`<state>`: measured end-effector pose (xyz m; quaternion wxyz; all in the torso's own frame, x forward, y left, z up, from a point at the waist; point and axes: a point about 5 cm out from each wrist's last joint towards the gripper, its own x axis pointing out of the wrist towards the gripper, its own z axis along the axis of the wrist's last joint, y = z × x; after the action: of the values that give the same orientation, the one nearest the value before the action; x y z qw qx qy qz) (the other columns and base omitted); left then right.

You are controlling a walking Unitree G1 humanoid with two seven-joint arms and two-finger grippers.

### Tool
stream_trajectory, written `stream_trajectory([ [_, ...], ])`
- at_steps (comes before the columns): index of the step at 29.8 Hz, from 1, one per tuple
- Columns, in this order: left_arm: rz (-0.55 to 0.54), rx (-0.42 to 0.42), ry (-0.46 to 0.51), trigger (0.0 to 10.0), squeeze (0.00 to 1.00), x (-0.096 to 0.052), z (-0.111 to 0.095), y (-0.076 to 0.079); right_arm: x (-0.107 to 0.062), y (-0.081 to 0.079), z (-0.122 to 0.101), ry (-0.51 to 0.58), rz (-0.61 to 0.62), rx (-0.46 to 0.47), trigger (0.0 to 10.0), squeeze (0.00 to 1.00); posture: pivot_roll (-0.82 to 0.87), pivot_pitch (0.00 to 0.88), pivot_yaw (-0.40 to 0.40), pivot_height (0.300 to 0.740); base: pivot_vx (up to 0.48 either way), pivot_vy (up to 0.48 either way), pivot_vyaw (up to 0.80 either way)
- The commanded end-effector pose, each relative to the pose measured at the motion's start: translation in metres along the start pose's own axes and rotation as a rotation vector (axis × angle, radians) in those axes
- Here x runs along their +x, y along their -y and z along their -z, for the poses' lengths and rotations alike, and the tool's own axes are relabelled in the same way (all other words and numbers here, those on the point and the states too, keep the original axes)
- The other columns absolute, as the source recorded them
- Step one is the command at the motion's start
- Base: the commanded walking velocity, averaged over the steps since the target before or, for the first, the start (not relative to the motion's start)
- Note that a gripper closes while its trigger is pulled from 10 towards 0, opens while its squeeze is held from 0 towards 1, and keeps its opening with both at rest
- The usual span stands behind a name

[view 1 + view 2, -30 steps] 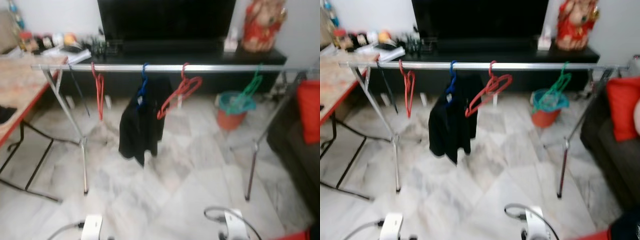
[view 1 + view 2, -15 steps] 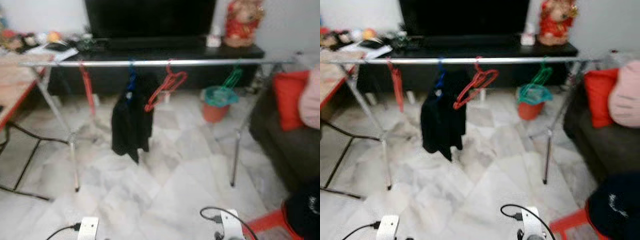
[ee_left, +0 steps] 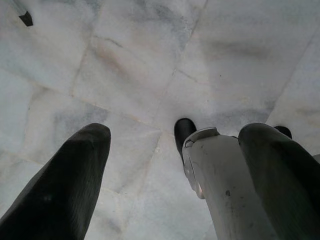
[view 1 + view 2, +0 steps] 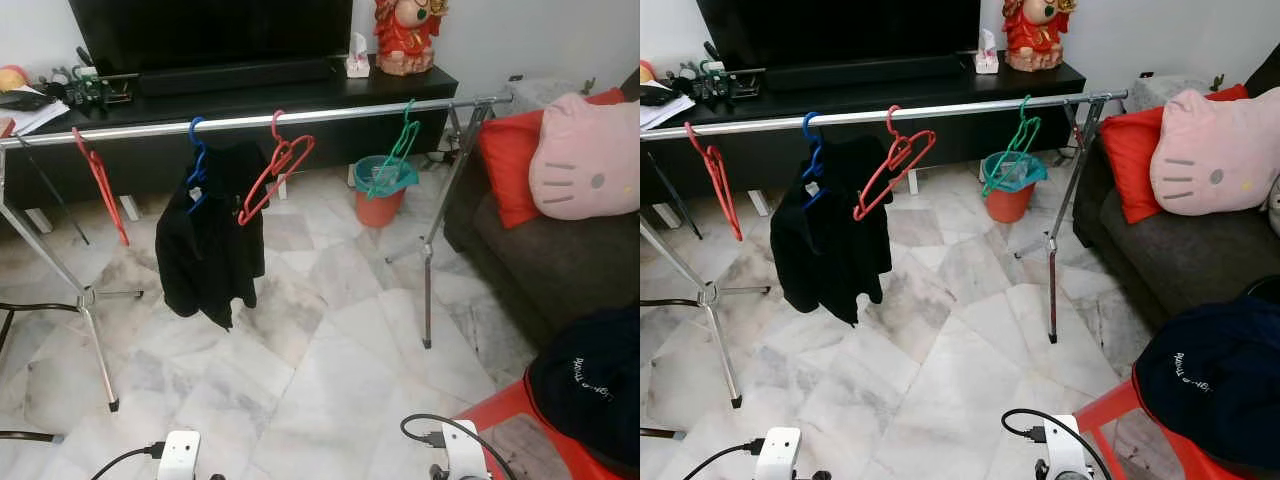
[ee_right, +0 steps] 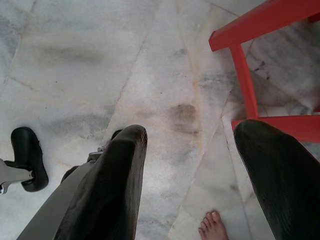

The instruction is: Hang hanger

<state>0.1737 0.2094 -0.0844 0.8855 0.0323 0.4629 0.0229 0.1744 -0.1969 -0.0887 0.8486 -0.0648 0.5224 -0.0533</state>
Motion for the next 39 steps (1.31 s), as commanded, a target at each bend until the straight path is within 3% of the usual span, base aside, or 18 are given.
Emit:
stream_trajectory([
  [1,-0.002,0.001,-0.01,10.0,0.0,-0.0007,0.0029,-0.002,0.0,-0.0006,0.0008,-0.008,0.007,0.002,10.0,0.0,0.04,0.0,-0.014,0.74,0.0,0.0,-0.8],
  [16,0.003,0.008,-0.008,10.0,0.0,-0.0007,0.0028,-0.0019,0.0,-0.0007,0.0006,-0.008,0.008,0.001,10.0,0.0,0.04,0.0,-0.014,0.74,0.082,0.0,-0.8],
  [21,0.0,0.01,-0.003,10.0,0.0,-0.0007,0.0021,-0.0021,0.0,-0.0005,0.0004,-0.007,0.009,-0.001,10.0,0.0,0.04,0.0,-0.015,0.74,0.415,0.0,-0.8],
  [39,0.008,0.015,-0.006,10.0,0.0,-0.0006,0.0023,-0.0014,0.0,-0.0007,0.0005,-0.008,0.009,0.0,10.0,0.0,0.04,0.0,-0.013,0.74,0.0,0.0,-0.8],
])
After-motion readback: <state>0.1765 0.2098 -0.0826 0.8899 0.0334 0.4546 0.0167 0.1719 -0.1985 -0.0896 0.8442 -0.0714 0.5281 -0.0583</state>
